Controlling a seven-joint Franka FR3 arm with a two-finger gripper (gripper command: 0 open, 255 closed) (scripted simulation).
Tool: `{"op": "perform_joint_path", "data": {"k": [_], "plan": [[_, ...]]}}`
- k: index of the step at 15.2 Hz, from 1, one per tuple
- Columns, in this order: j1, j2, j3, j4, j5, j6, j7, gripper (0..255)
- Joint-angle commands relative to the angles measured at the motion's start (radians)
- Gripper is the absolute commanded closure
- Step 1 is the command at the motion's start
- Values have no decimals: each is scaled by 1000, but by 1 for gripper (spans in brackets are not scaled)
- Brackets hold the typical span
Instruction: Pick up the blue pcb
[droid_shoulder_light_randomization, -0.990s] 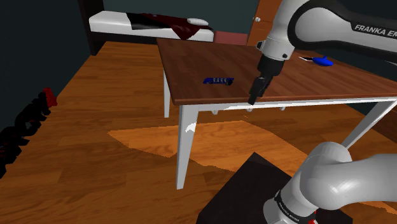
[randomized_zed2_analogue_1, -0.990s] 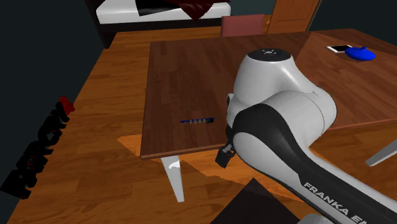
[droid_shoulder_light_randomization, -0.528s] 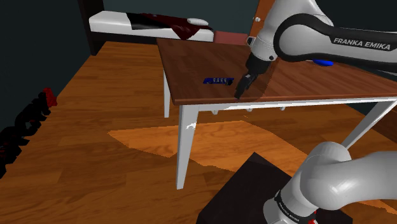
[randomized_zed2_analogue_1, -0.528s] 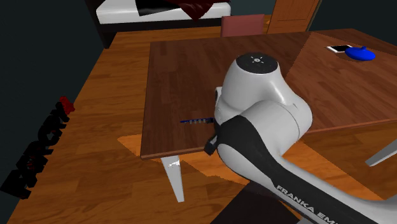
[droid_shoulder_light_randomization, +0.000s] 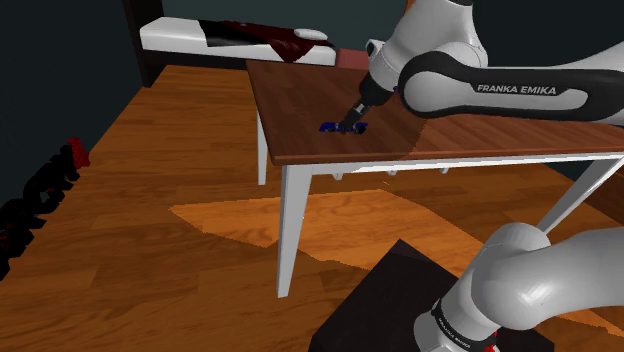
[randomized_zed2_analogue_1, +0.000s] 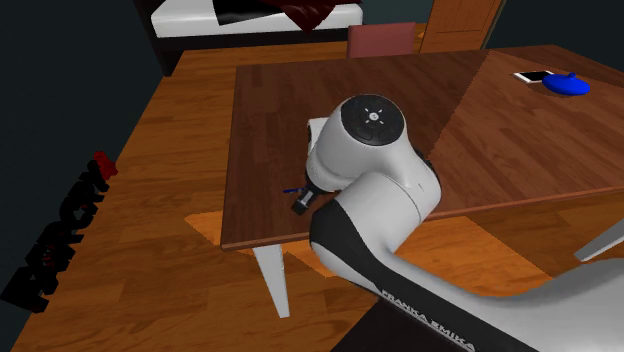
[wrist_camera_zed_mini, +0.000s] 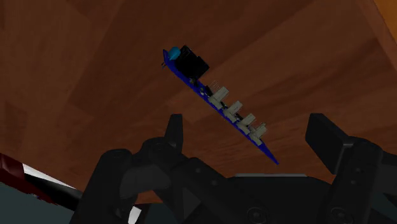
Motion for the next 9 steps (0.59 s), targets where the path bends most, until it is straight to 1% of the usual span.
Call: {"op": "perform_joint_path", "data": {"k": [1,2,9], "plan": [[-11,35,11,6,-38,112,3,0],[-11,36,12,6,-39,114,3,0],[-23,45,16,-88,-58,217,27,0]]}}
